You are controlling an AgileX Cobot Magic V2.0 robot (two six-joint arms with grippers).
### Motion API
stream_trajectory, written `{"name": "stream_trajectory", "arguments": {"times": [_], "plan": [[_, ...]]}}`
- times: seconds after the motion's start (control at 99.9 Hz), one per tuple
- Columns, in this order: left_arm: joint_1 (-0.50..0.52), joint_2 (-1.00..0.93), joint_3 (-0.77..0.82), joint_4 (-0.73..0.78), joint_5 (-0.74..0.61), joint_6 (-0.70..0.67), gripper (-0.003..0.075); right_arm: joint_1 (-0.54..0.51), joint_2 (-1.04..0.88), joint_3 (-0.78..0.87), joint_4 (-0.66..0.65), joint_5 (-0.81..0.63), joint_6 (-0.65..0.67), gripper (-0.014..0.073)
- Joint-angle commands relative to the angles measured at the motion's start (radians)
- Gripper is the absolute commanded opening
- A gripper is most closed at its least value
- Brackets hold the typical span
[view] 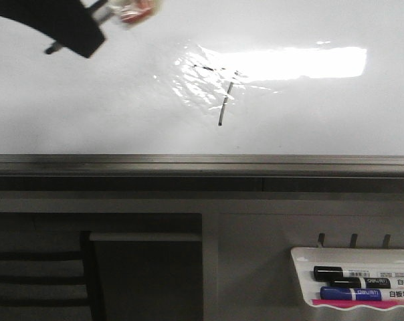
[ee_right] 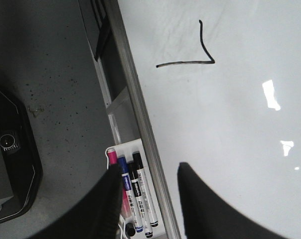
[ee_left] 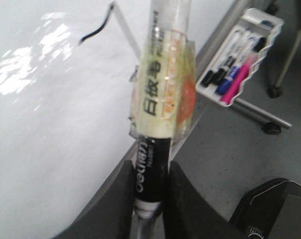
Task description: Write number 7 on whiteboard
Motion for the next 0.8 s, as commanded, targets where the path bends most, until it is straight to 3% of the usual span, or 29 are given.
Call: {"name": "stream_trajectory", "arguments": {"times": [0.0,0.07,0.2,0.35,0.501,0.791], "plan": [[0.101,-0.033,-0.031,0.078,0.014,-0.178,-0.0020,-0.004,-0.025,-0.033,0.002,-0.011,0.012,0.0241],[0.192,-0.033,-0.014,0.113,0.029,-0.256,-0.0020,-0.004,-0.025,-0.033,0.002,-0.011,0.013,0.0241],[0.336,-0.033,0.054,0.106,-0.008,-0.263,-0.0020,-0.004,-0.023,-0.033,0.002,-0.011,0.014,0.0241],[0.463,-0.033,0.166,0.006,-0.230,-0.263,-0.0020,-0.004,-0.023,-0.033,0.002,-0.011,0.016,0.0241],[0.484,-0.031,0.242,-0.097,-0.433,-0.263,-0.0020,-0.004,-0.023,-0.033,0.002,-0.011,0.016,0.0241],[0.445,0.003,0.247,-0.155,-0.578,-0.263,-0.0020,-0.004,-0.023,-0.033,0.002,-0.013,0.016,0.0241]]}}
